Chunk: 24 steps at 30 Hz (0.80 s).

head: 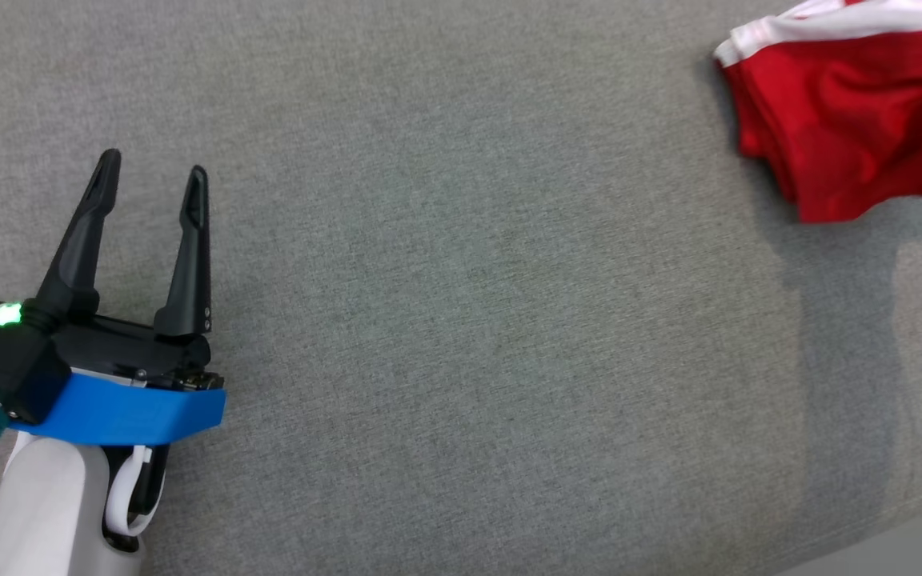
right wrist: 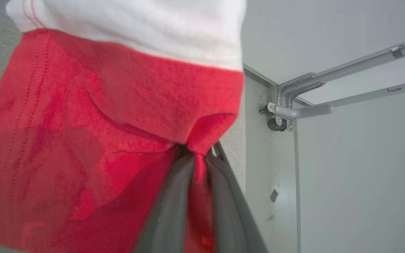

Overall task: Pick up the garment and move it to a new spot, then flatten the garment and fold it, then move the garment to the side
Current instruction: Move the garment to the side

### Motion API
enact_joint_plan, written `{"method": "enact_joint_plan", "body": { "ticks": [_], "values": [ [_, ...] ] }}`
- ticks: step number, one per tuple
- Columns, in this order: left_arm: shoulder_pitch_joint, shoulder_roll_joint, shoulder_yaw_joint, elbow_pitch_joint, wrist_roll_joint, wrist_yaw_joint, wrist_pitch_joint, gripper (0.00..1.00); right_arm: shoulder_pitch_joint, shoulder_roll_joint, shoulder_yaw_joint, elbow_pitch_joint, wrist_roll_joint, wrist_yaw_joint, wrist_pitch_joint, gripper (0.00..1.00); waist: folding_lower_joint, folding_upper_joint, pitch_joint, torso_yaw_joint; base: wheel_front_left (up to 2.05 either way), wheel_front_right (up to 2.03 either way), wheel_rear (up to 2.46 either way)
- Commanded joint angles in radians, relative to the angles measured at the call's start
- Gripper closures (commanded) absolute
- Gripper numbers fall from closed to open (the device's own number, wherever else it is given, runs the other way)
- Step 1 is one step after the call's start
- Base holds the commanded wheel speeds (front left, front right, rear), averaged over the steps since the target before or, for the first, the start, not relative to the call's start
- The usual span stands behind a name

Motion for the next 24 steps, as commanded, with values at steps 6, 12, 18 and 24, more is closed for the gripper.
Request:
{"method": "enact_joint_plan", "body": {
  "ticks": [6,12,18,24],
  "values": [
    [-0.015,0.036,-0.005,-0.065,0.006,0.001,0.045,0.00,-0.057,-0.010,-0.077,0.098,-0.096,0.000,-0.186,1.00,-0.0002,0.0000,0.063,0.023,0.00,0.00,0.00],
    [0.007,0.047,0.002,-0.082,-0.001,0.014,0.051,0.00,-0.074,0.008,-0.103,0.174,-0.150,0.000,-0.280,0.64,-0.0002,0.0000,0.070,0.036,0.00,0.00,0.00],
    [0.020,0.041,-0.001,-0.065,-0.010,0.017,0.037,0.00,-0.070,0.025,-0.124,0.216,-0.195,0.000,-0.341,0.00,-0.0002,0.0000,0.042,0.042,0.00,0.00,0.00],
    [0.035,0.007,-0.023,0.000,-0.021,0.016,0.000,0.00,-0.005,0.061,-0.219,0.285,-0.173,0.000,-0.365,0.00,-0.0002,0.0000,-0.064,0.067,0.00,0.00,0.00]
  ]
}}
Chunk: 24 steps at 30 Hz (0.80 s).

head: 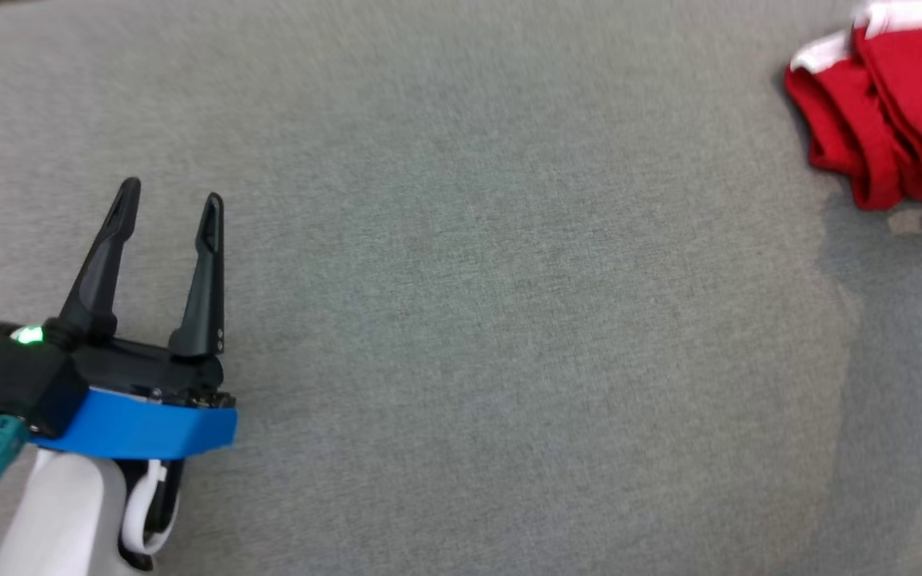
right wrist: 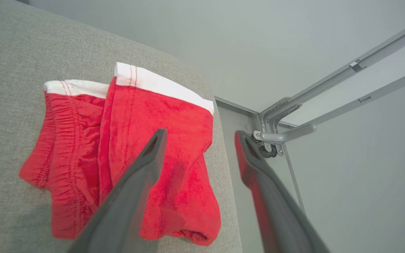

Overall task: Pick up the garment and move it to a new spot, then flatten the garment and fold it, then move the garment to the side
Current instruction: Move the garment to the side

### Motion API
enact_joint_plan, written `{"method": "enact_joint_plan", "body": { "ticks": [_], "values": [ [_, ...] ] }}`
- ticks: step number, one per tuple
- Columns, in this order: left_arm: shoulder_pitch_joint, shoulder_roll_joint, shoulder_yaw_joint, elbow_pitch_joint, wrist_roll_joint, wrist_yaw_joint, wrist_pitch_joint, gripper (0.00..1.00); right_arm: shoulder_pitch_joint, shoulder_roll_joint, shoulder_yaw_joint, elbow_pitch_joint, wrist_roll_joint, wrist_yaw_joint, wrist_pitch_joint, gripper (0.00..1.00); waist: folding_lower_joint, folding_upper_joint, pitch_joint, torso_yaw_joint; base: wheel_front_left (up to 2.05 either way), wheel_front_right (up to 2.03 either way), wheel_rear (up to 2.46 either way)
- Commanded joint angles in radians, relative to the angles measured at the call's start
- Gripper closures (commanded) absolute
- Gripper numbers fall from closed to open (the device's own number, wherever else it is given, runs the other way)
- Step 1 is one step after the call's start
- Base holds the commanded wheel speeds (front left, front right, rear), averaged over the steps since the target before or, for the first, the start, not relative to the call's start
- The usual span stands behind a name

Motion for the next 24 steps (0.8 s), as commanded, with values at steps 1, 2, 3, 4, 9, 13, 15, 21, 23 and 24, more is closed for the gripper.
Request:
{"method": "enact_joint_plan", "body": {
  "ticks": [1,2,3,4,9,13,15,21,23,24],
  "values": [
    [0.014,-0.004,-0.002,0.008,-0.003,0.003,-0.008,0.00,0.029,0.015,-0.007,0.006,0.002,0.000,-0.010,0.00,0.0001,0.0000,-0.030,-0.011,0.00,0.00,0.00],
    [0.021,-0.011,-0.007,0.026,-0.005,0.002,-0.015,0.00,0.049,0.029,-0.020,0.011,0.012,0.000,-0.019,0.00,0.0001,0.0000,-0.057,-0.004,0.00,0.00,0.00],
    [0.032,-0.019,-0.009,0.044,-0.009,0.003,-0.022,0.00,0.072,0.043,-0.041,0.015,0.025,0.000,-0.026,0.00,0.0001,0.0000,-0.085,0.002,0.00,0.00,0.00],
    [0.040,-0.027,-0.009,0.062,-0.012,0.005,-0.027,0.00,0.097,0.057,-0.059,0.011,0.034,0.000,-0.041,0.00,0.0001,0.0000,-0.114,0.009,0.00,0.00,0.00],
    [0.106,-0.063,0.002,0.140,-0.029,0.012,-0.047,0.00,0.268,0.161,-0.095,-0.076,0.094,0.000,-0.110,0.00,0.0001,0.0000,-0.244,0.042,0.00,0.00,0.00],
    [0.161,-0.080,0.017,0.184,-0.032,0.018,-0.053,0.00,0.422,0.224,-0.099,-0.227,0.144,0.000,-0.141,0.00,0.0001,0.0000,-0.314,0.067,0.00,0.00,0.00],
    [0.182,-0.090,0.022,0.205,-0.032,0.016,-0.054,0.00,0.499,0.252,-0.105,-0.312,0.167,0.000,-0.148,0.00,0.0001,0.0000,-0.342,0.083,0.00,0.00,0.00],
    [0.227,-0.107,0.044,0.227,-0.003,0.009,-0.055,0.00,0.700,0.357,-0.131,-0.570,0.174,0.000,-0.153,0.00,0.0001,0.0000,-0.395,0.120,0.00,0.00,0.00],
    [0.236,-0.115,0.051,0.229,0.008,0.006,-0.055,0.00,0.751,0.389,-0.147,-0.638,0.165,0.000,-0.147,0.00,0.0001,0.0000,-0.408,0.131,0.00,0.00,0.00],
    [0.241,-0.119,0.055,0.230,0.013,0.005,-0.055,0.00,0.773,0.402,-0.156,-0.667,0.156,0.000,-0.140,0.00,0.0001,0.0000,-0.413,0.137,0.00,0.00,0.00]
  ]
}}
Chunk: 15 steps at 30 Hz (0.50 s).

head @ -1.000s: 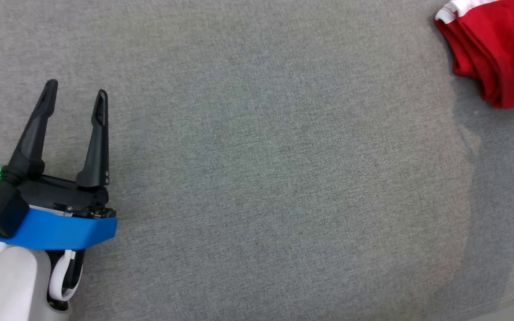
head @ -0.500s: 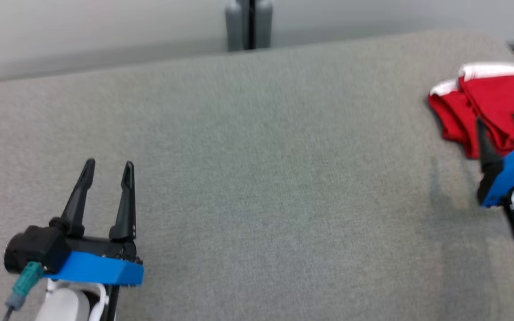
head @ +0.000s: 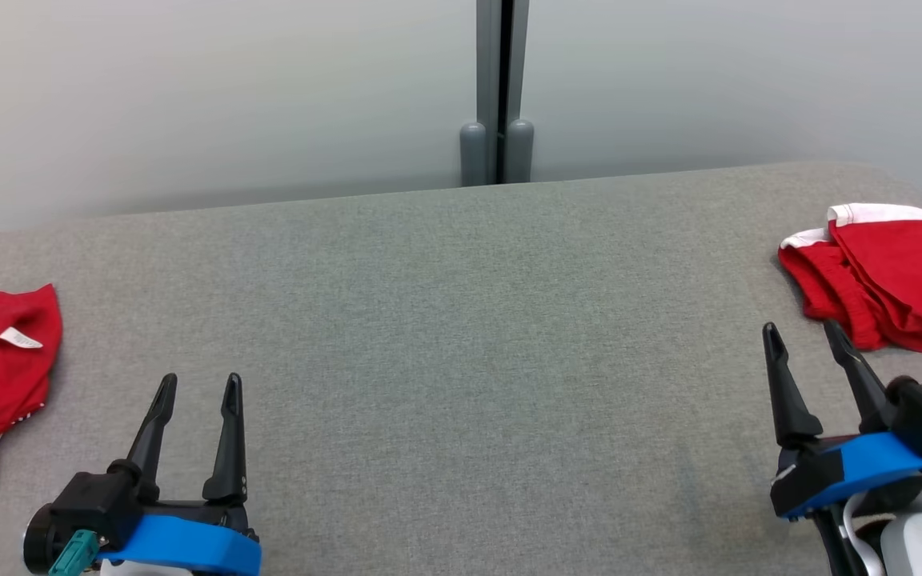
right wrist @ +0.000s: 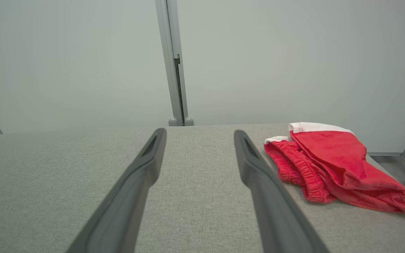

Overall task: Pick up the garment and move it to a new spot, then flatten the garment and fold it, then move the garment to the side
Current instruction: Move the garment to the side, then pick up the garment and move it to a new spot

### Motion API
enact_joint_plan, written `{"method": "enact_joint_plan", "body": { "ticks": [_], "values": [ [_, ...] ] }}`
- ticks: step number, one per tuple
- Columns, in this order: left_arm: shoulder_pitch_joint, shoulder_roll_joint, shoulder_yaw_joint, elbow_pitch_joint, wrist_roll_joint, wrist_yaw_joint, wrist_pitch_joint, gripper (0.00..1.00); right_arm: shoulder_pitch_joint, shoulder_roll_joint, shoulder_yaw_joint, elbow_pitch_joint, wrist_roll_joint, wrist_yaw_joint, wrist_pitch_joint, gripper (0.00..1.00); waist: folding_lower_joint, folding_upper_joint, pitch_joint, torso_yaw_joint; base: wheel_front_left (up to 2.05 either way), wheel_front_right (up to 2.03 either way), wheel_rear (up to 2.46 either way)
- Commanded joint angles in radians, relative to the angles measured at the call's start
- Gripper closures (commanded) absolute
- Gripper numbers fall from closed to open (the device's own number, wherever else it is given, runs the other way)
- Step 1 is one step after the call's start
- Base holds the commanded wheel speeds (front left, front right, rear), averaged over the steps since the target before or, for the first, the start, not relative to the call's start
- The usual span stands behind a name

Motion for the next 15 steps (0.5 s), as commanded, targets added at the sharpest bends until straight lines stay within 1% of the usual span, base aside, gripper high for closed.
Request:
{"method": "enact_joint_plan", "body": {
  "ticks": [1,3,6,11,15],
  "values": [
    [0.005,-0.006,0.008,0.001,0.009,-0.006,-0.004,0.00,0.024,0.004,-0.010,-0.021,-0.010,0.000,0.008,0.00,0.0003,0.0000,-0.002,0.005,0.00,0.00,0.00],
    [0.011,-0.012,0.016,0.003,0.018,-0.008,-0.004,0.00,0.053,0.024,-0.009,-0.057,-0.015,0.000,0.026,0.00,0.0003,0.0000,-0.005,0.012,0.00,0.00,0.00],
    [0.020,-0.023,0.029,0.007,0.028,-0.009,-0.004,0.00,0.080,0.038,-0.007,-0.087,-0.023,0.000,0.051,0.00,0.0003,0.0000,-0.009,0.017,0.00,0.00,0.00],
    [0.027,-0.042,0.040,0.017,0.040,-0.015,-0.004,0.00,0.106,0.051,-0.024,-0.113,-0.035,0.000,0.073,0.00,0.0003,0.0000,-0.021,0.021,0.00,0.00,0.00],
    [0.027,-0.053,0.036,0.028,0.043,-0.018,-0.004,0.00,0.122,0.054,-0.035,-0.116,-0.046,0.000,0.092,0.00,0.0003,0.0000,-0.032,0.048,0.00,0.00,0.00]
  ]
}}
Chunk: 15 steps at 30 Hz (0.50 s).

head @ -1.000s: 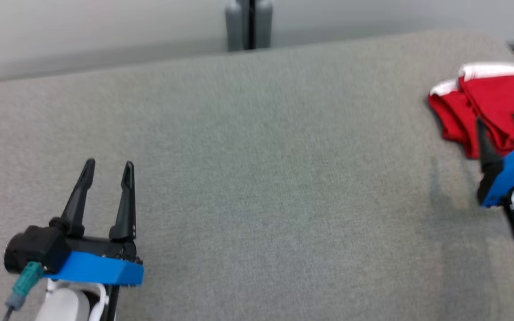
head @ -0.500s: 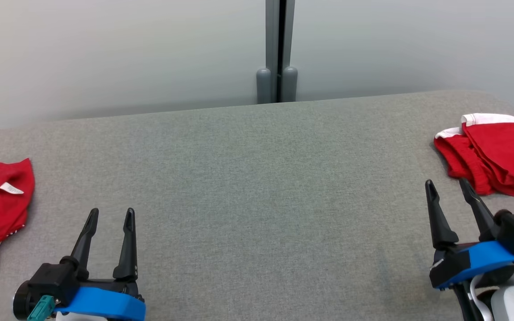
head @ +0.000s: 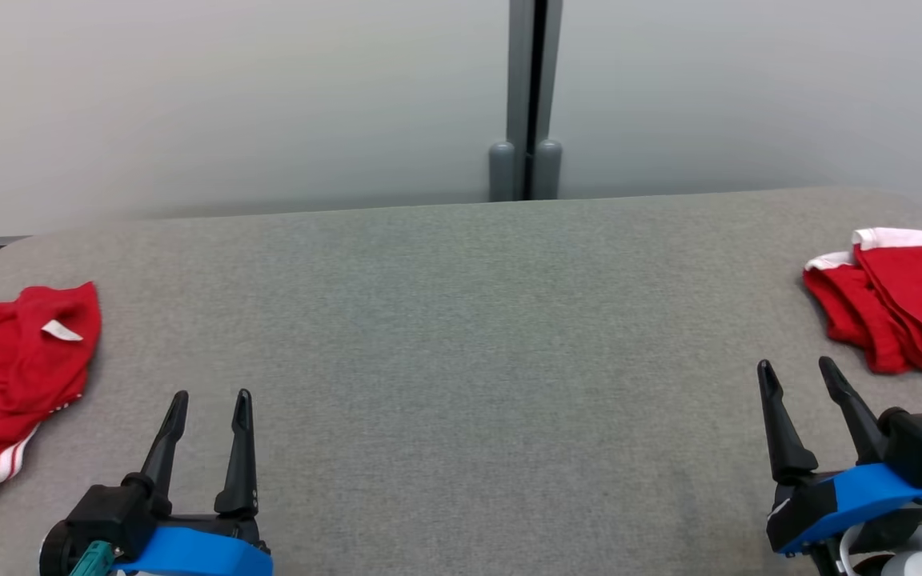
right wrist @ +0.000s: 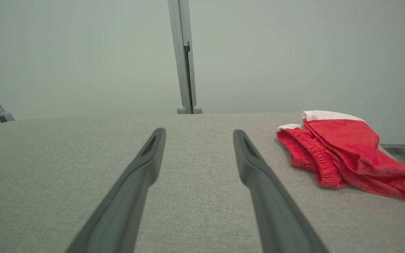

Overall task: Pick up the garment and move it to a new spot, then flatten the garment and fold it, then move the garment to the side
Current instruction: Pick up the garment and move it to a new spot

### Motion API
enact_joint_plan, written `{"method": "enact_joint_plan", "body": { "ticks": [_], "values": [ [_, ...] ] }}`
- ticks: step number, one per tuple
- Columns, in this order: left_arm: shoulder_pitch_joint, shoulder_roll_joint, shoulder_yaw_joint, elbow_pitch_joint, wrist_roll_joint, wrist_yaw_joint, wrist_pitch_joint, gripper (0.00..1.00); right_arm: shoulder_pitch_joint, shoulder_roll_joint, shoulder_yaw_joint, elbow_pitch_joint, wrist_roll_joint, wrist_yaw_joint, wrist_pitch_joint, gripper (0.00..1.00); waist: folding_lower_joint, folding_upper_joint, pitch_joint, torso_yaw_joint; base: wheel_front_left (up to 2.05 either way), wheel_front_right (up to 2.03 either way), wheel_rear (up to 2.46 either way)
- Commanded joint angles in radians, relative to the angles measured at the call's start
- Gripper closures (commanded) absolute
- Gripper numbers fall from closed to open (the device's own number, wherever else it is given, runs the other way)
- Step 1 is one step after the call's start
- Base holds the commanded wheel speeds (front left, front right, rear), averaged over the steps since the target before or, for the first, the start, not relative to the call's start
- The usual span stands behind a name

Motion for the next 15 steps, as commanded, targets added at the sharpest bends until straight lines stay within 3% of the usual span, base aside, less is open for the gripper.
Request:
{"method": "enact_joint_plan", "body": {
  "ticks": [1,15],
  "values": [
    [0.005,0.000,0.004,0.001,0.005,-0.004,-0.004,0.00,0.015,0.003,0.000,-0.004,-0.007,0.000,0.003,0.00,0.0000,0.0000,0.002,0.014,0.00,0.00,0.00],
    [0.017,-0.003,0.034,-0.010,0.018,-0.010,-0.004,0.00,0.005,0.011,0.022,0.021,0.005,0.001,-0.016,0.00,0.0000,0.0000,0.019,0.277,0.00,0.00,0.00]
  ]
}}
